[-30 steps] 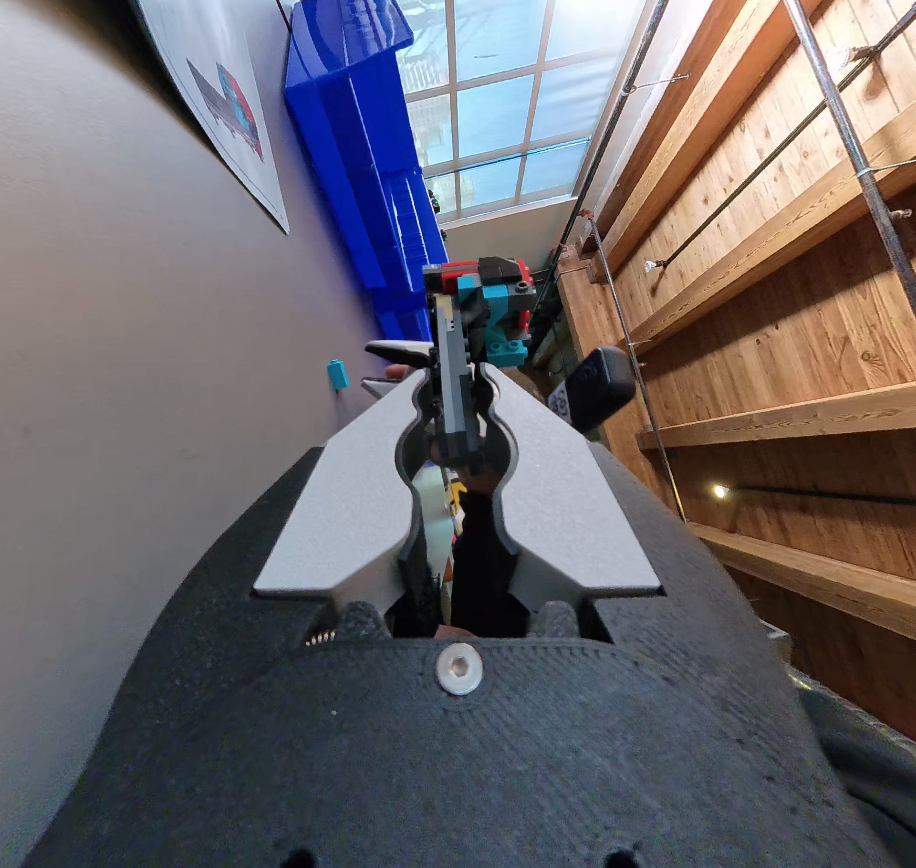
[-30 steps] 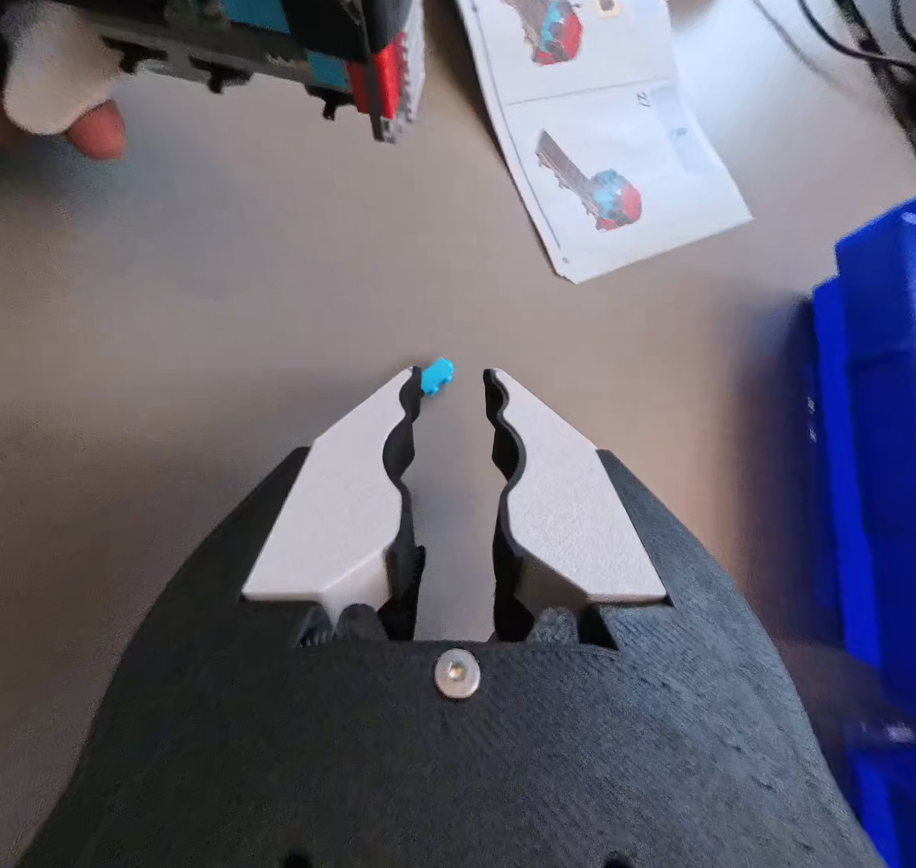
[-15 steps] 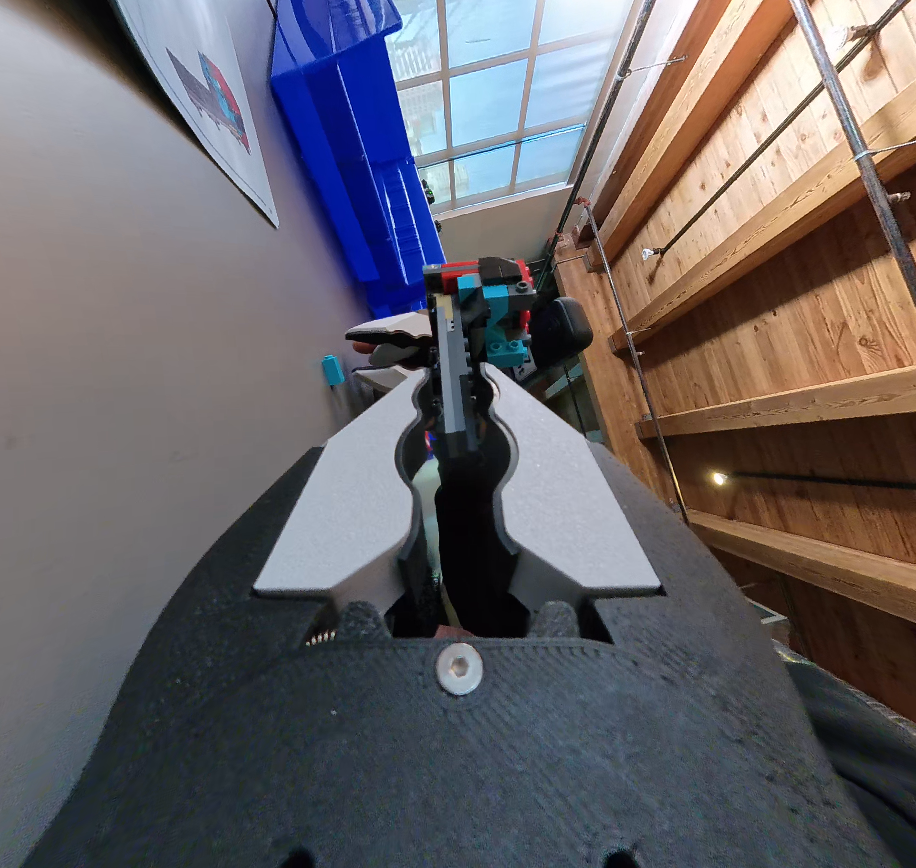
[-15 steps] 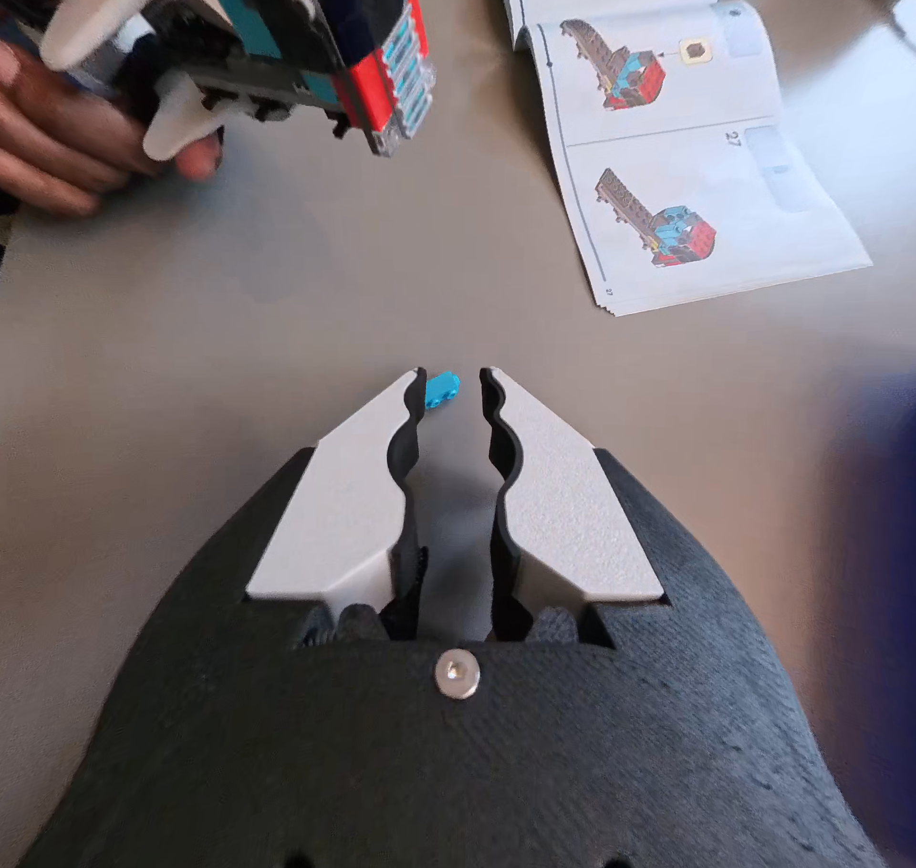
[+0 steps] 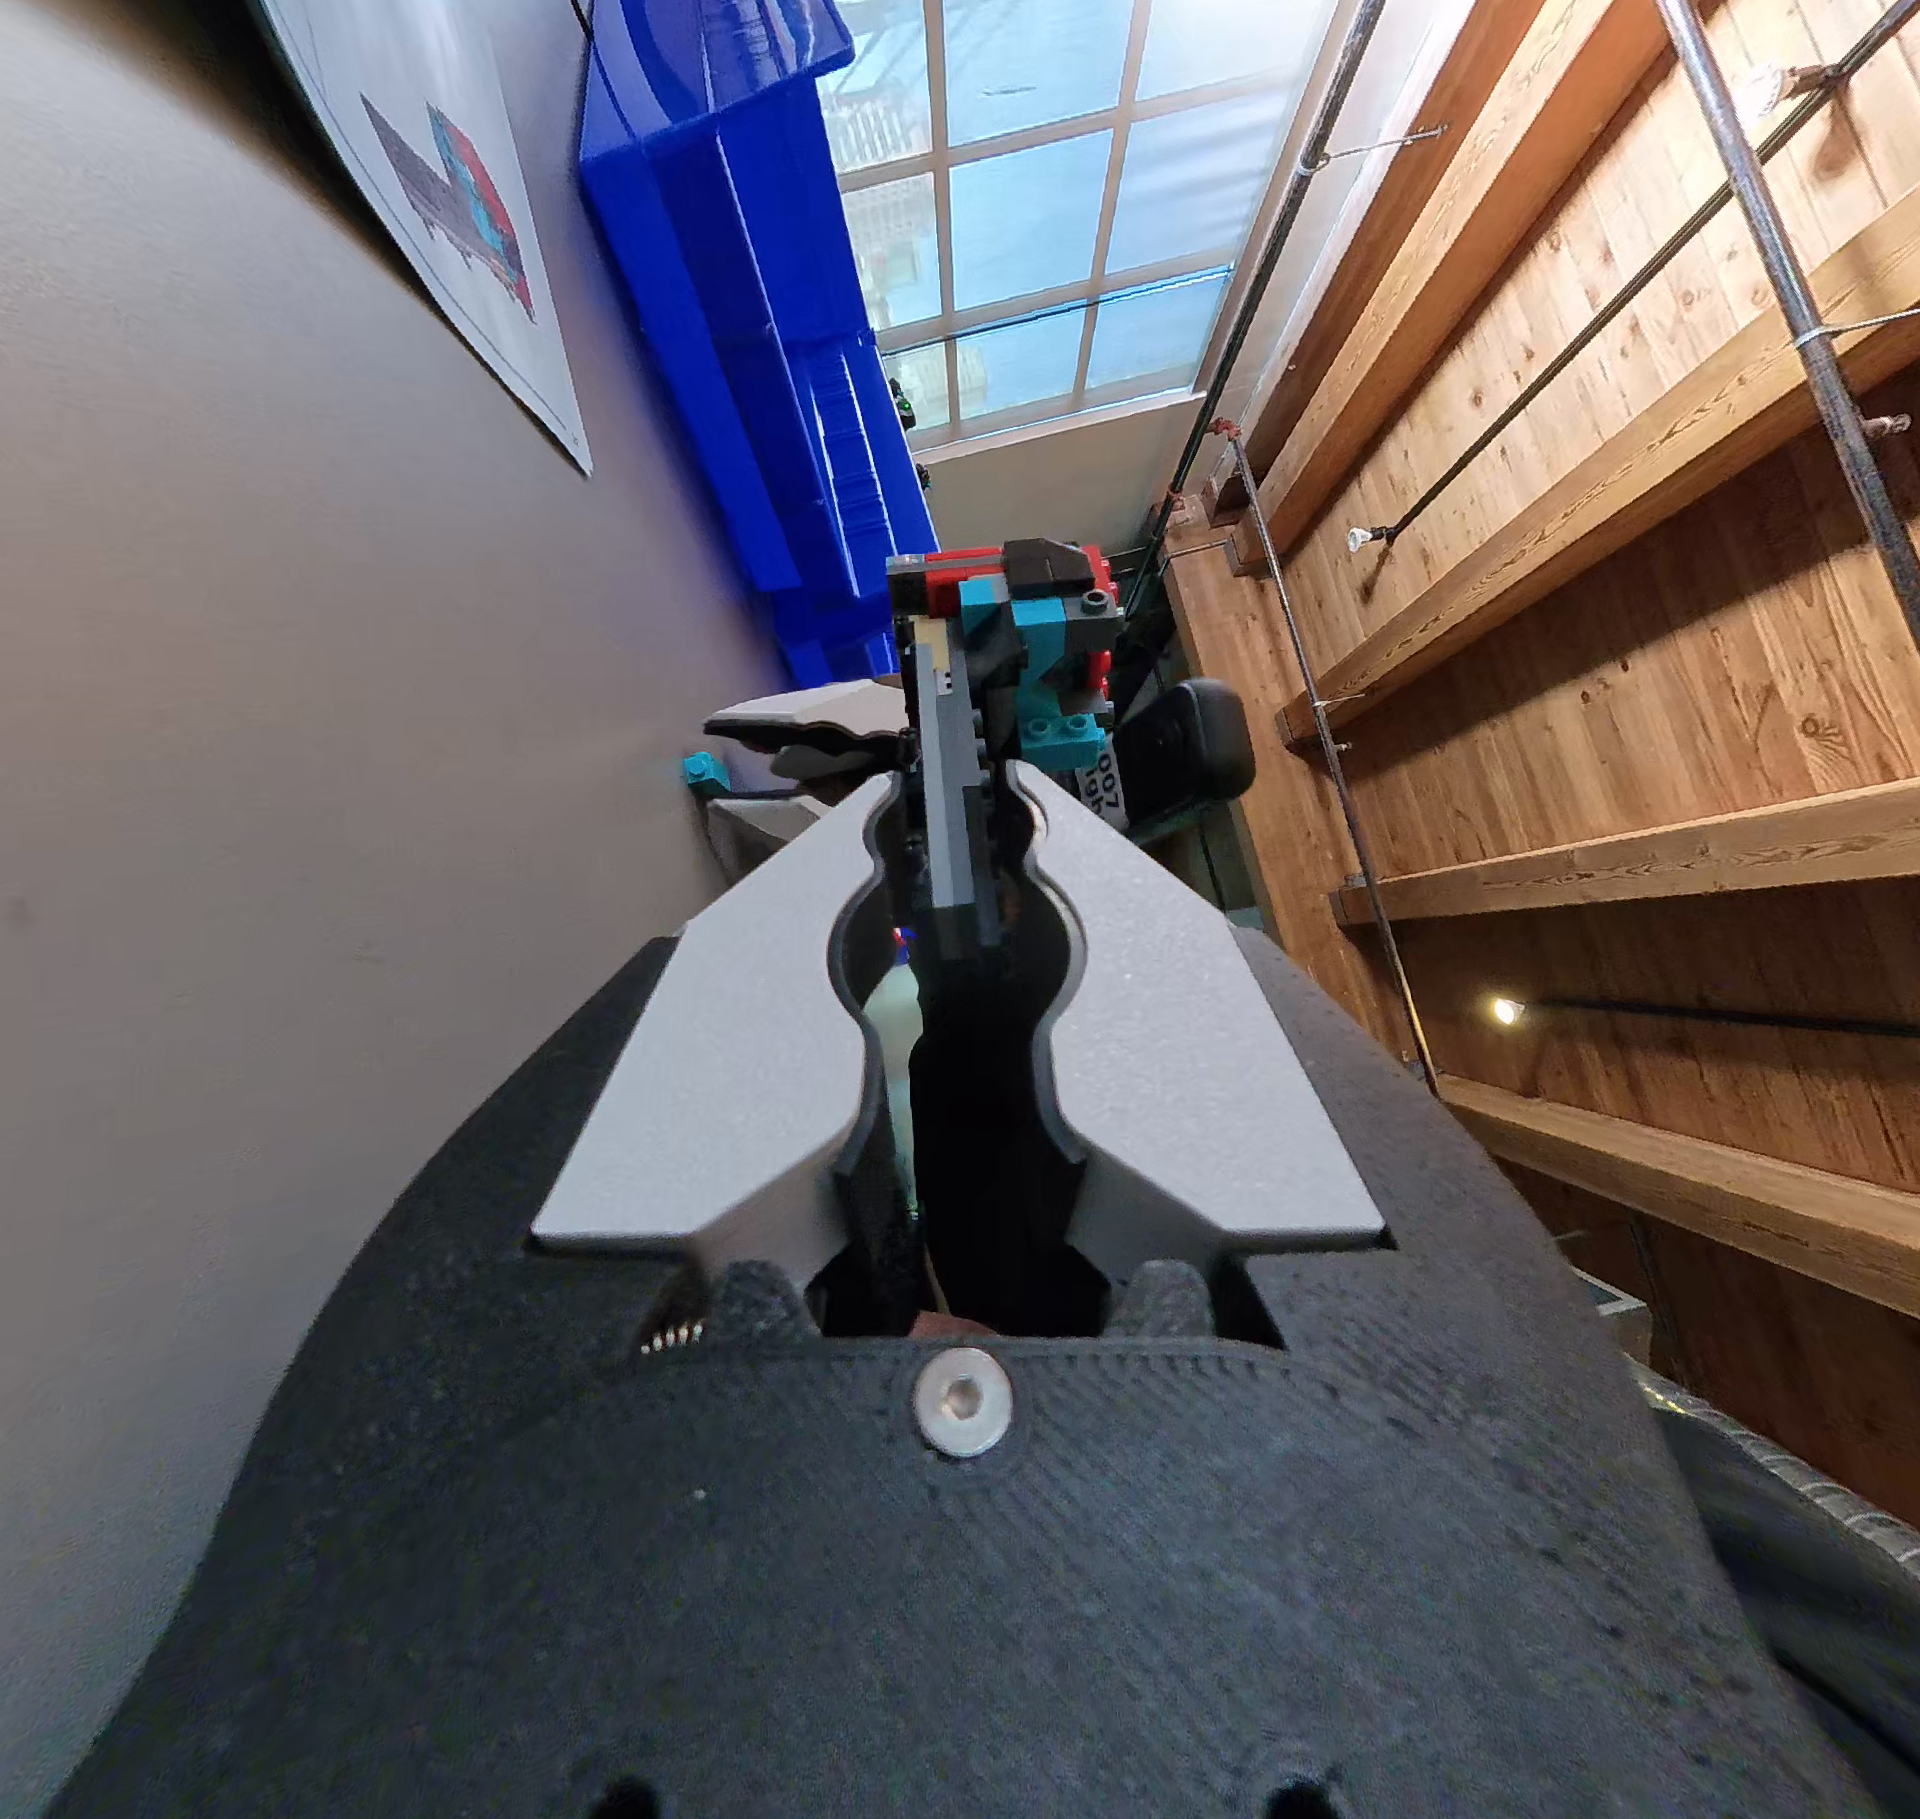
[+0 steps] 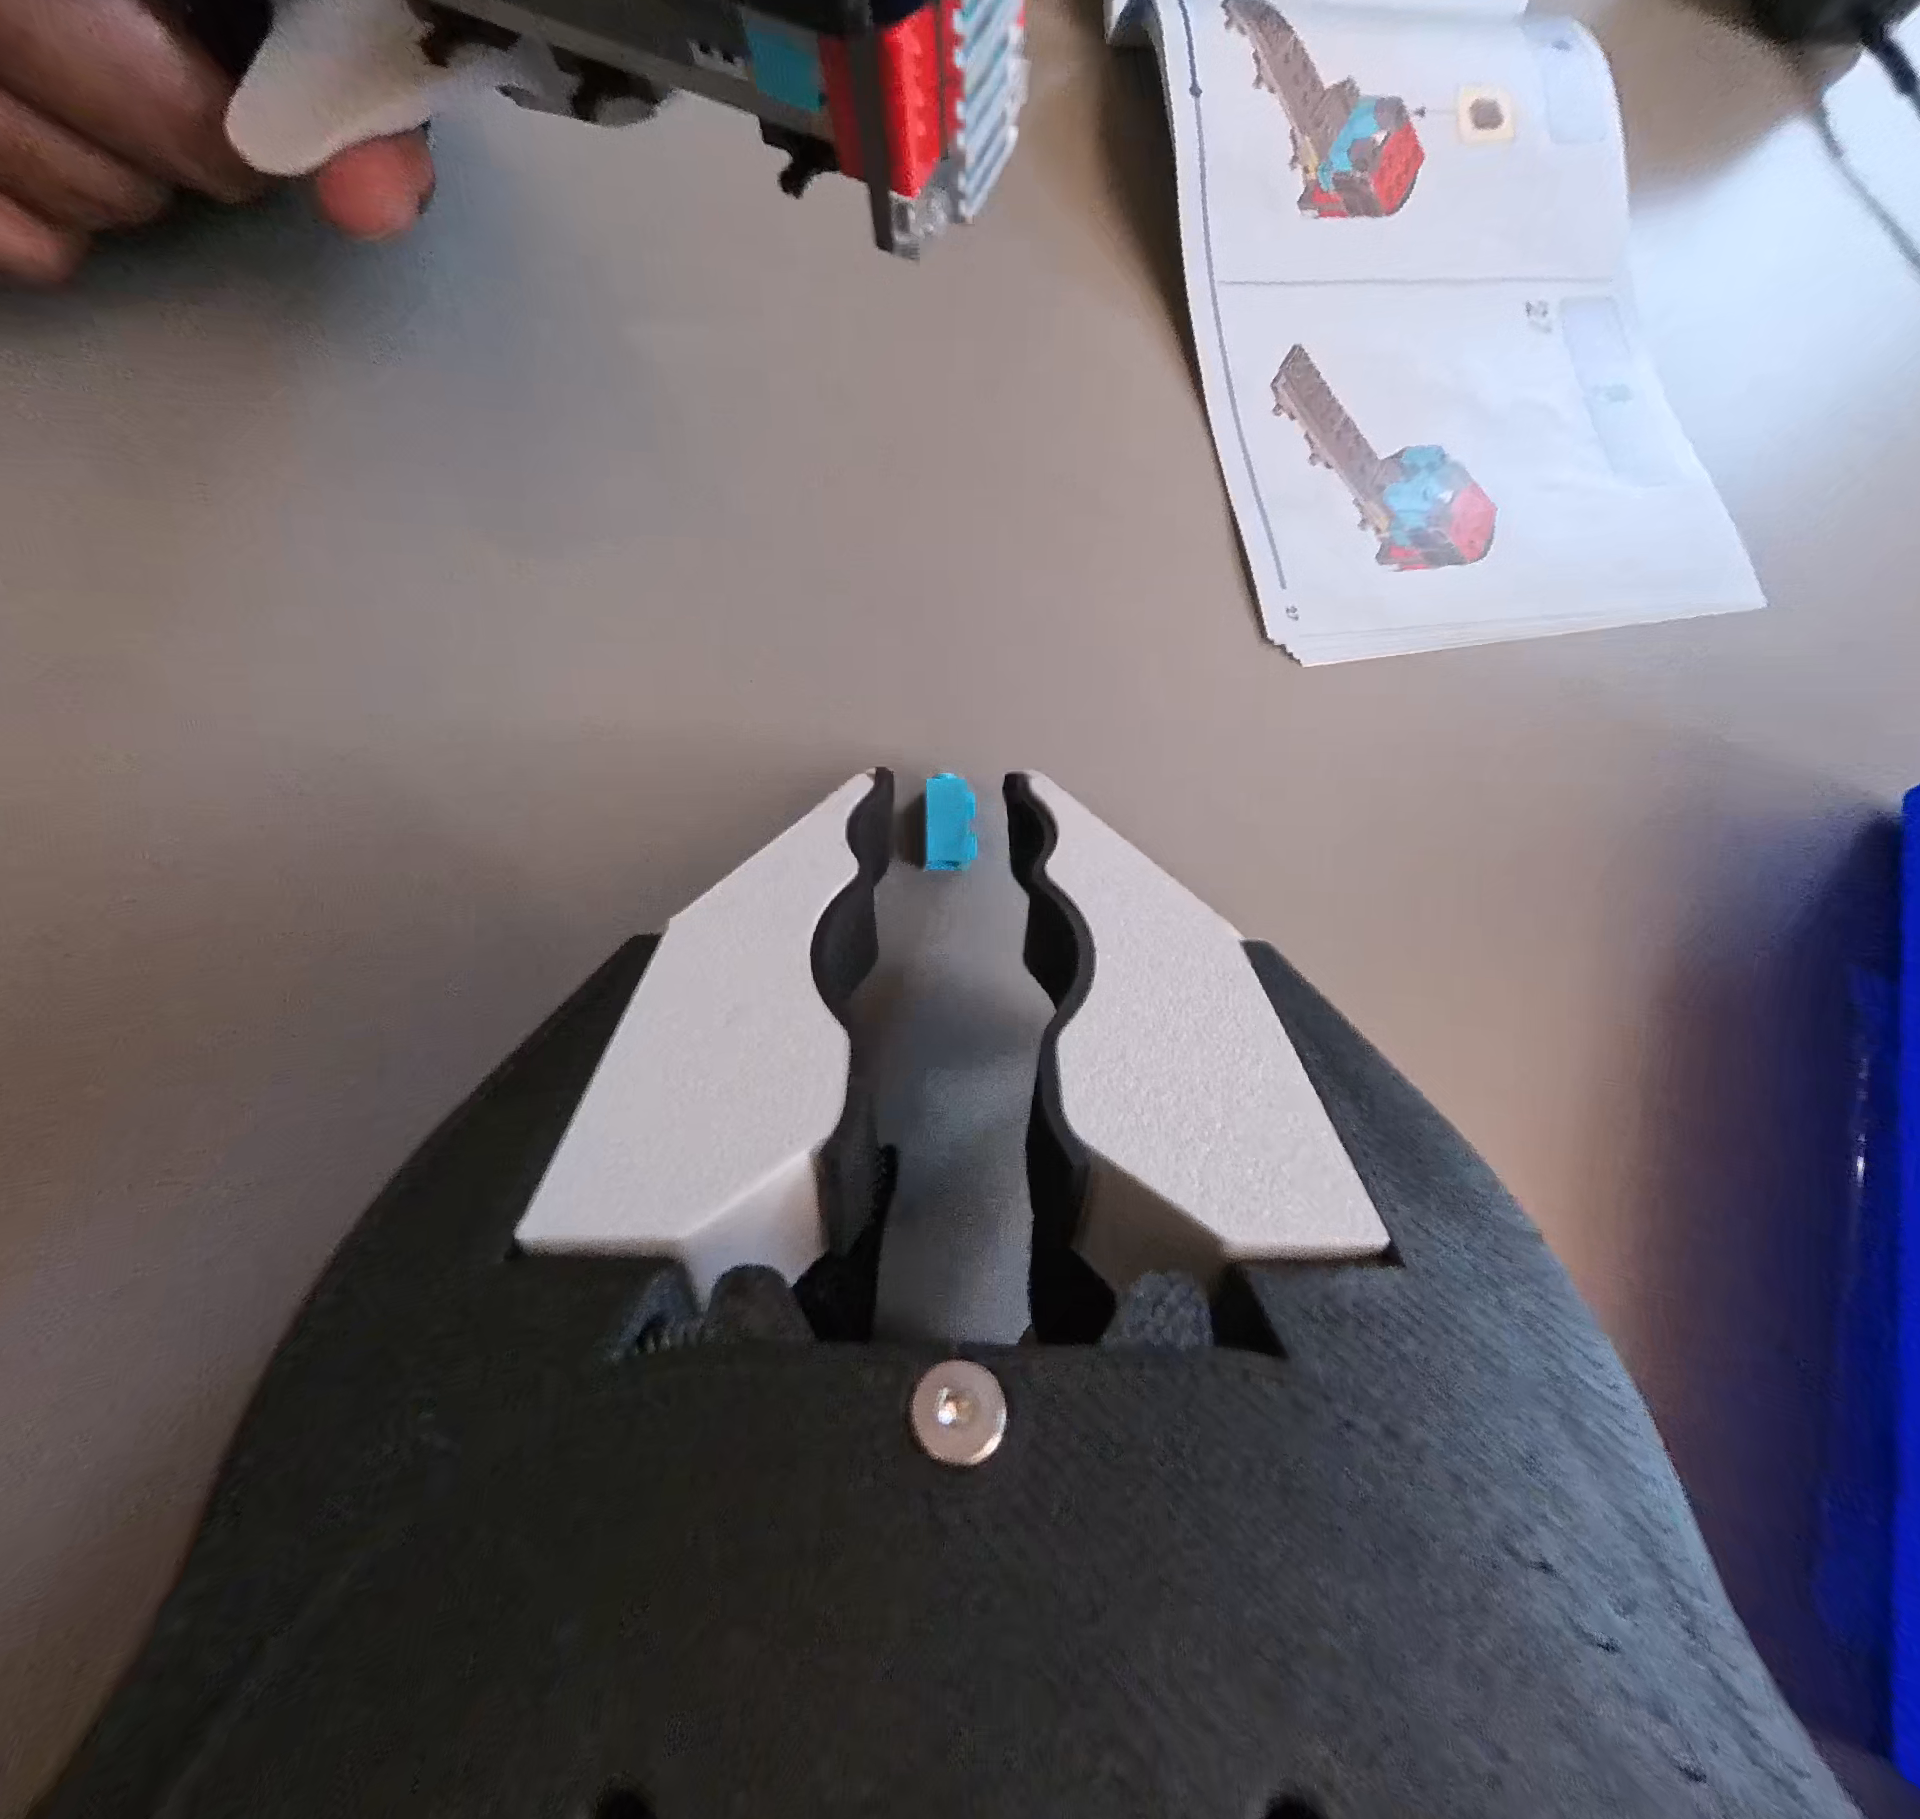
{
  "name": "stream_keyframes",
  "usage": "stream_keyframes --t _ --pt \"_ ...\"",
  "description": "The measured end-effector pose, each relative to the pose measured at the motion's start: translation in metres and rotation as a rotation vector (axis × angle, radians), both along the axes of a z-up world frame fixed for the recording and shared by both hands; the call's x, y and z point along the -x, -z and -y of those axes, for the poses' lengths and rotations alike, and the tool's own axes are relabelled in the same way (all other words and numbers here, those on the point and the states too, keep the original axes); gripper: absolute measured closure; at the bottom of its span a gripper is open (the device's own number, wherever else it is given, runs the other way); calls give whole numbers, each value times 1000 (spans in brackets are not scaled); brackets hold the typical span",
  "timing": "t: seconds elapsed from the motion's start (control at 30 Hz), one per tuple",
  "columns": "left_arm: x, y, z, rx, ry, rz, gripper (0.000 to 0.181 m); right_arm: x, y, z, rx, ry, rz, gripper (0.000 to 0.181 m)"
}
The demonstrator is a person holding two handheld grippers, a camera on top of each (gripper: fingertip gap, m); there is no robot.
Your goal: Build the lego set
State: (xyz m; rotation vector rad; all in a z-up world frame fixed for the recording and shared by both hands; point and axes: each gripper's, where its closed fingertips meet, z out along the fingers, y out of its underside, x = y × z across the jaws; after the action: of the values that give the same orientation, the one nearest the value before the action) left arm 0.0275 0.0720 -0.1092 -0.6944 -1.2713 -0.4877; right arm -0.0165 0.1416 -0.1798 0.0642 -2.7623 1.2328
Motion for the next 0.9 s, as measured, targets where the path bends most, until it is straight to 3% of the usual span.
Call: stream_keyframes --t 0.17,0.27,0.53,0.77,0.9 --pt "0 0 0 4 0 -1 165 5 5 0 -94 57 -81 158" --pt "0 0 -1 7 0 -1 165 14 0 0 -122 125 -138 176" --pt "0 0 0 5 -1 -2 165 27 -18 -13 63 407 -35 179" --pt "0 0 -2 11 2 -4 165 9 -10 -14 11 77 40 157" --pt "0 0 -3 18 -1 -5 165 7 -11 -12 -18 -65 115 154"
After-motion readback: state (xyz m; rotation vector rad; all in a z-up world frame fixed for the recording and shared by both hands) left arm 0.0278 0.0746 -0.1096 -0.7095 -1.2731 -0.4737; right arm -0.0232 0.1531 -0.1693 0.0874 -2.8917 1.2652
